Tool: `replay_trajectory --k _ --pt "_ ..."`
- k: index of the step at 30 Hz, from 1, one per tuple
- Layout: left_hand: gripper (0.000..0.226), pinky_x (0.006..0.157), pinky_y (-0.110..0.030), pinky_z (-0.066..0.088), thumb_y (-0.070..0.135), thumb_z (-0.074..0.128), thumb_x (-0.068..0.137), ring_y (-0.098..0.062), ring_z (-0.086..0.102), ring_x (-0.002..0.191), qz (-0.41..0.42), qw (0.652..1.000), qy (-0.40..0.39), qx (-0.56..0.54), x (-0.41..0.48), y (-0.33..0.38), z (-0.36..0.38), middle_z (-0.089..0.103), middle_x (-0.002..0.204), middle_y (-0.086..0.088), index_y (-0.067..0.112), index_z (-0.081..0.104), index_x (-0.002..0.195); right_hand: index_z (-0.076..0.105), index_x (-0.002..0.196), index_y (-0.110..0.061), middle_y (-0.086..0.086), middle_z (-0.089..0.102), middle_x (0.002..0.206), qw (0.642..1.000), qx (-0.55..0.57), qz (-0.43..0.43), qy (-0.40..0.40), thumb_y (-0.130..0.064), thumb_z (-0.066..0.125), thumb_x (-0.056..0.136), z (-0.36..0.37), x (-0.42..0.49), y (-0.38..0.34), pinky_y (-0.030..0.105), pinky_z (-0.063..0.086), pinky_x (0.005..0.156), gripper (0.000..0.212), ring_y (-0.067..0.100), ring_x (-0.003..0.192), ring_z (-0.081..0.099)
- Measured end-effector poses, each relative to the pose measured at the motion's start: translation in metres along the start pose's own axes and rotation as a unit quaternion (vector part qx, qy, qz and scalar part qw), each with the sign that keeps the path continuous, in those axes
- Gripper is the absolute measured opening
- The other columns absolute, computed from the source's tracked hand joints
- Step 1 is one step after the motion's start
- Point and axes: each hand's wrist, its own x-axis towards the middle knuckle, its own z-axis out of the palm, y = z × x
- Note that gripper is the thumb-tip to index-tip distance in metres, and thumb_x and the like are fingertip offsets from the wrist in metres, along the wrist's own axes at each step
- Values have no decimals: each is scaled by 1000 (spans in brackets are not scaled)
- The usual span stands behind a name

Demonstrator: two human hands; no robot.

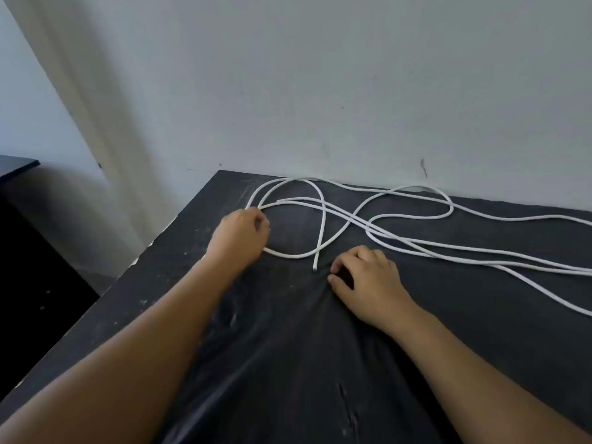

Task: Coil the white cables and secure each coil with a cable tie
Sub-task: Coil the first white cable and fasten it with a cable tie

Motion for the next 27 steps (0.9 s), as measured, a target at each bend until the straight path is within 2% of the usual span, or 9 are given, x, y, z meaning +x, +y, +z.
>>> replay_trajectory --k 4,7,9,12,14,18,23,25,27 --pt "27 73 -37 45 36 46 92 -32 56 94 -92 990 -37 98 27 0 11 63 99 -7 15 54 107 52 98 -38 -19 42 105 1000 -3 -19 22 -51 47 89 5 1 3 33 26 100 16 10 105 38" --pt "22 71 -38 44 22 45 91 -32 54 89 -86 986 -71 127 33 8 20 60 105 -13 14 48 111 54 97 -38 -18 44 106 999 12 -15 26 -50 48 89 5 2 6 32 24 101 15 10 105 38" --pt "29 71 -37 42 18 46 90 -30 54 90 -97 992 -59 58 32 11 21 60 104 -12 17 45 120 56 98 -36 -18 46 106 999 18 -15 35 -48 49 89 5 2 8 32 25 102 16 10 105 39" --pt "37 72 -31 40 19 55 92 -20 57 81 -148 970 -38 -188 18 23 11 60 90 -5 15 47 128 59 98 -35 -17 50 107 999 24 -17 32 -47 49 90 1 1 5 34 27 102 17 11 105 41" --pt "13 68 -29 41 16 58 92 -18 52 69 -148 943 -36 -295 3 30 6 57 76 -1 15 62 104 60 96 -38 -18 53 107 998 58 -15 -9 -47 50 90 -3 2 5 35 28 102 14 10 107 43" --pt "12 57 -19 43 9 60 91 -6 46 54 -65 943 -71 -318 -45 56 -15 55 68 5 19 65 95 64 95 -33 -10 63 99 962 271 -1 -7 -37 55 93 -23 -10 -5 27 42 86 10 3 90 57" --pt "12 63 -25 46 15 70 83 -8 50 59 73 954 -173 -235 -110 81 -28 67 76 -5 26 66 90 63 114 -27 -11 65 112 885 462 32 -52 -60 41 81 -66 -36 -36 21 42 89 51 -2 101 57" --pt "8 65 -27 47 21 72 82 -10 53 59 108 953 -194 -207 -131 92 -31 67 74 -3 24 67 87 66 105 -26 -9 66 110 876 476 40 -65 -55 47 85 -77 -48 -43 26 42 90 40 5 103 57" --pt "6 58 -20 43 26 72 81 -5 50 55 134 950 -204 -193 -144 98 -34 63 65 4 22 69 79 69 93 -21 0 68 99 885 461 48 -34 -33 54 94 -89 -61 -45 28 42 86 19 8 92 58"
